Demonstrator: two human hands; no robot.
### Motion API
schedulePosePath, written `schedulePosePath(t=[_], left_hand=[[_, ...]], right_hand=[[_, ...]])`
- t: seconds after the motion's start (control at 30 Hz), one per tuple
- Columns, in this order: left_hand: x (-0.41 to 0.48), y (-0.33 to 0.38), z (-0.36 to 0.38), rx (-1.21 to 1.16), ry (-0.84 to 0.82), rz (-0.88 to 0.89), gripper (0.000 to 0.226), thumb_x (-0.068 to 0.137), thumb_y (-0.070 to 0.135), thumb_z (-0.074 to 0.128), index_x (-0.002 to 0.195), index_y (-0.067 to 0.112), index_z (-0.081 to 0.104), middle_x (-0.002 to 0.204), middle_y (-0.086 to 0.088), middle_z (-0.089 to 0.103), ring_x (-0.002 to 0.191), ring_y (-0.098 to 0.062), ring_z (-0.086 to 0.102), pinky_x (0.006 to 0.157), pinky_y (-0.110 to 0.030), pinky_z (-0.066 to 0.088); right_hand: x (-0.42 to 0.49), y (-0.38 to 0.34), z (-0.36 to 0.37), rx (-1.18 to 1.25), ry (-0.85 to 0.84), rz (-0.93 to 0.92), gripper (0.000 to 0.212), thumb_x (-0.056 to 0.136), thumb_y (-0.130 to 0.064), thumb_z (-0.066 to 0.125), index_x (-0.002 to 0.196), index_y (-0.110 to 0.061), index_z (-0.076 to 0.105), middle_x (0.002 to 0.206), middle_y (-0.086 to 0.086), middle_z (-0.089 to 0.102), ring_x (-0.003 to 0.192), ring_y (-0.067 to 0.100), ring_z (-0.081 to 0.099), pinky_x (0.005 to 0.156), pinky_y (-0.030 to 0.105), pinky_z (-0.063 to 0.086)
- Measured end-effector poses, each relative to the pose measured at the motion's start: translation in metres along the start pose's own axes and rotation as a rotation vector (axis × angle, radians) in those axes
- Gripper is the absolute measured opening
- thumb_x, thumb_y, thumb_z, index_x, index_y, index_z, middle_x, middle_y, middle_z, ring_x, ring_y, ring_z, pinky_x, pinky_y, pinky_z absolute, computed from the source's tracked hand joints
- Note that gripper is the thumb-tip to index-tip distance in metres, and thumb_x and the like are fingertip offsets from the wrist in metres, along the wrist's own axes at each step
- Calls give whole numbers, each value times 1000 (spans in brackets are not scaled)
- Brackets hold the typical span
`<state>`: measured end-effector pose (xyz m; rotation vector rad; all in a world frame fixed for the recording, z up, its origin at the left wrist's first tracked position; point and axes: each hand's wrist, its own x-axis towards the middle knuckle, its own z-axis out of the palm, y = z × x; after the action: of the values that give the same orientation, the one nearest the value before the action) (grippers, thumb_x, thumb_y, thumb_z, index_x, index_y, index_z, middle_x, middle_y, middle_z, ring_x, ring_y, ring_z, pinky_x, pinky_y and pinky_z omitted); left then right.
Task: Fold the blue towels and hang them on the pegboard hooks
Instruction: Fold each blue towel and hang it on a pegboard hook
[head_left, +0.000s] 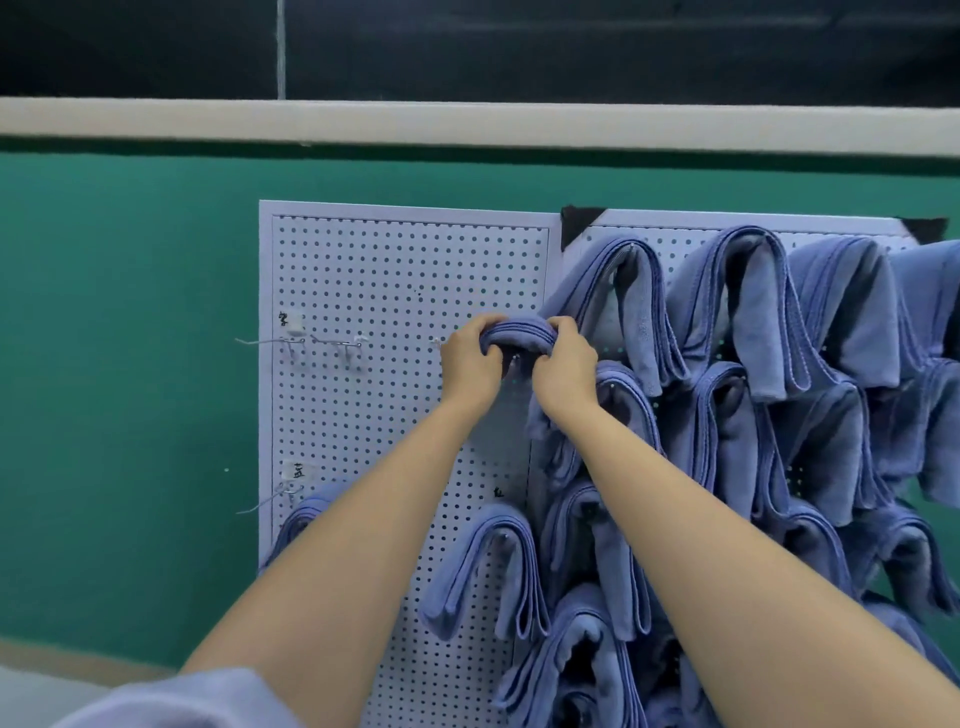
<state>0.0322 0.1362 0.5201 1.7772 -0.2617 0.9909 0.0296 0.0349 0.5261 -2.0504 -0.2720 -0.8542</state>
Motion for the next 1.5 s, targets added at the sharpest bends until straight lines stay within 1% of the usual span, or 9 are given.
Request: schedulePosePath(t=[0.1,0.3,0.47,0.63,0.77,0.93,1.13,1.3,1.5], left_hand=[[-5,-14,4,-7,54,13,48,80,-16,41,114,8,65,105,-5,67,88,-9,55,67,3,37],[-14,-26,1,-17,40,45,43,84,-5,48,119,15,64,104,6,66,91,-5,58,78,-5,42],[-20,-32,3,11,4,32,47,86,-6,46,126,16,59,110,7,65,98,-10,59,88,-19,46],[-31,-45,3,-5,-85,32,55,87,-8,46,136,16,50,121,7,60,105,-4,55,87,-4,38],[-43,-42,-7,-4,-141,-31,52,91,0,55,139,18,47,120,7,59,103,-2,51,88,-9,37],[-76,-34,-36,29,-197,-201,42,94,6,56,135,14,51,128,-4,58,105,-13,56,88,-23,46],[-134,-32,-80,139,-237,-218,23,94,13,57,116,15,64,113,-1,64,96,-12,59,83,-25,48],[-200,-55,-112,179,-286,-287,17,94,11,58,108,11,68,105,-1,67,95,-13,60,86,-24,47],[-280,-114,-140,185,-341,-505,10,92,11,61,94,18,67,93,0,68,85,-15,62,80,-28,49]], right_hand=[[-8,9,12,-63,27,-82,47,90,8,40,134,-7,41,135,15,41,112,31,49,87,31,36],[-23,29,31,39,5,-32,41,93,3,36,132,-8,42,124,15,50,94,24,48,75,32,37],[-27,35,37,110,60,-7,41,89,8,37,127,-9,45,121,11,52,100,23,51,80,29,39],[-34,44,37,186,26,-15,43,88,5,51,126,-13,47,116,10,59,103,23,56,93,38,47],[-44,44,33,179,-13,-12,51,89,-10,63,136,-15,43,129,5,56,119,21,53,102,37,43],[-74,37,12,107,-88,25,60,91,-16,63,144,-14,35,141,5,46,128,22,46,106,36,40],[-135,30,-13,55,-224,-6,35,94,-20,59,128,-14,51,116,3,59,88,17,56,87,37,51],[-203,43,-9,36,-339,12,24,94,-22,59,117,-14,58,98,-5,59,89,14,57,84,33,50],[-289,95,30,7,-540,108,23,94,-23,59,115,-13,60,104,1,63,94,17,58,89,37,50]])
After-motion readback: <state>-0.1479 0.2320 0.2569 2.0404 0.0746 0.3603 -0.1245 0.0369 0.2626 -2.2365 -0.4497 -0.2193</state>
